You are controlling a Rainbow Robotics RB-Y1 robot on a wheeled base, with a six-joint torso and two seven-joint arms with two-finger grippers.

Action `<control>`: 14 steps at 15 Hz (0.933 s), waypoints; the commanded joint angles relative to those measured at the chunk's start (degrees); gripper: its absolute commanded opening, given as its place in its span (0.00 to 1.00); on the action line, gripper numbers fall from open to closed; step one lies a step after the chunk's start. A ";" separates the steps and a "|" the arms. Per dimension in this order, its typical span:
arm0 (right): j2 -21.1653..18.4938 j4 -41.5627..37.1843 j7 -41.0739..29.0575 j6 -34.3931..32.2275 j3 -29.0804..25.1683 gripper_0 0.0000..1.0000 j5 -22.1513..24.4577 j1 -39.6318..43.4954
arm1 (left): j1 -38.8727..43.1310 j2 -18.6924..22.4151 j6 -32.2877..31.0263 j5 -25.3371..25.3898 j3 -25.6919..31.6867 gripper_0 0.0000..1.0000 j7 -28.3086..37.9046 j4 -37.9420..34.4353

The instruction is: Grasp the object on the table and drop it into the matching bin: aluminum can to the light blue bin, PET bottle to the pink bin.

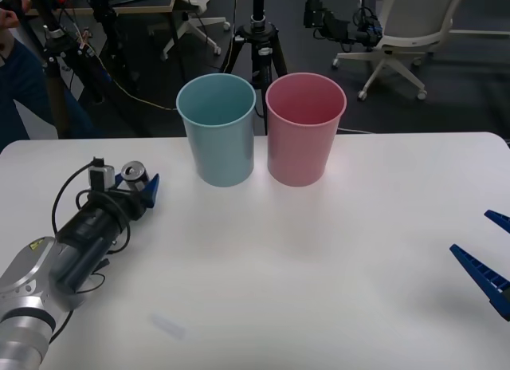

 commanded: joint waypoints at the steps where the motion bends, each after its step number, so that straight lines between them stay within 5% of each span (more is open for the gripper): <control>1: 0.00 0.00 0.00 0.00 0.00 1.00 0.00 0.00 | 0.03 0.00 -0.23 0.16 0.00 0.00 0.23 -0.04; 10: 0.00 0.00 0.00 0.00 0.00 1.00 0.00 0.00 | 0.74 2.29 -8.58 1.39 2.46 0.00 0.23 -0.22; 14: 0.00 0.00 0.00 0.00 0.00 1.00 0.00 0.00 | 7.59 3.78 -10.16 1.39 3.16 0.00 0.93 -10.50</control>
